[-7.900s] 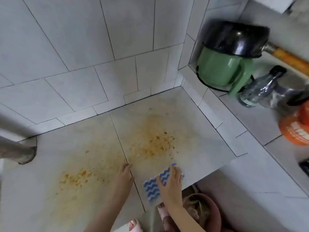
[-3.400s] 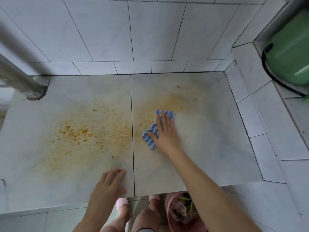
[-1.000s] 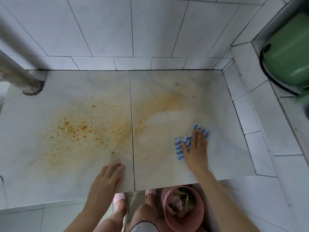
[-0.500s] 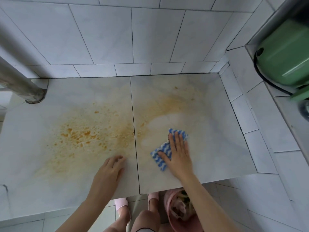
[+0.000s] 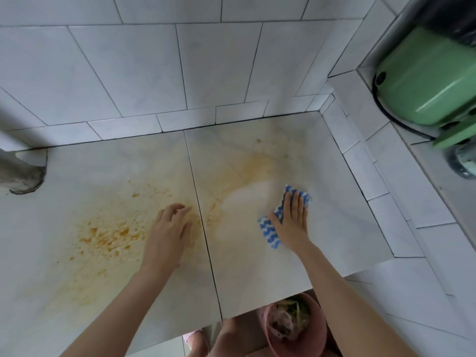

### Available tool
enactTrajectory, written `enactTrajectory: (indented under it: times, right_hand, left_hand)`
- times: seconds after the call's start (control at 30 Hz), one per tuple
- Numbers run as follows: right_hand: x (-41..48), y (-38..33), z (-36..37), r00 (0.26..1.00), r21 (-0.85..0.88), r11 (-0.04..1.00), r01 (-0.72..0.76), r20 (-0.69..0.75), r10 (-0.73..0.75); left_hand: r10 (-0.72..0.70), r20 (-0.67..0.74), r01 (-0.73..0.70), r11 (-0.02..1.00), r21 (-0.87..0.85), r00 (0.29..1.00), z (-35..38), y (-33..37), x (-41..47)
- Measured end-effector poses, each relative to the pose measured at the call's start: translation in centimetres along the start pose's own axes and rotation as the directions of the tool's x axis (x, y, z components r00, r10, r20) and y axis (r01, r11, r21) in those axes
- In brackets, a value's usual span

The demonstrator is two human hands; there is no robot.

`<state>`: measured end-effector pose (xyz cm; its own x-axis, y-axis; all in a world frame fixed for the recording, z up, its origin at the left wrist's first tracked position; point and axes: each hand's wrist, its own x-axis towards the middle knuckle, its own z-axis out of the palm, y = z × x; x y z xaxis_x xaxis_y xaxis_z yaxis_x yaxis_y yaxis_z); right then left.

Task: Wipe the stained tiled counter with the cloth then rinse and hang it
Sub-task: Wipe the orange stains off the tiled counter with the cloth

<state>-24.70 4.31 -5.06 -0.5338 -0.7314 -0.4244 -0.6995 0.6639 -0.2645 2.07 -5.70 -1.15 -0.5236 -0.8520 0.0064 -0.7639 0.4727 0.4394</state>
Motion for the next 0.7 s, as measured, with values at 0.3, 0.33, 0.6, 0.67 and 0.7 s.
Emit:
enactTrajectory:
  times: [0.3, 0.33, 0.6, 0.67, 0.7]
  right_hand:
    - [7.5, 1.1, -1.4, 0.984, -0.27, 0.963, 0.004, -0.172, -0.052]
    - [8.1, 0.9, -1.5, 0.983, -0.264, 0.964, -0.009, -0.18, -0.04]
    - [9.6, -5.4, -1.0, 0.934, -0.218, 0.959, 0.179, -0.268, -0.235]
    - [8.5, -8.0, 0.2, 0.924, -0.247, 0.93, 0.273, -0.203, -0.325]
    - [7.9, -9.1, 1.1, 0.917, -0.241, 0.919, 0.312, -0.176, -0.357]
  left_hand:
    - [-0.122, 0.0, 0.122, 0.992, 0.026, 0.993, 0.4, -1.1, 6.4]
    - [-0.126, 0.003, 0.126, 0.992, 0.03, 0.992, 0.4, -1.1, 7.2]
    - [-0.147, 0.017, 0.146, 0.988, 0.044, 0.989, 0.3, -1.4, 13.1]
    - [-0.16, 0.024, 0.158, 0.986, 0.049, 0.987, 0.3, -1.6, 13.4]
    - [-0.166, 0.023, 0.165, 0.985, 0.05, 0.986, 0.3, -1.8, 13.4]
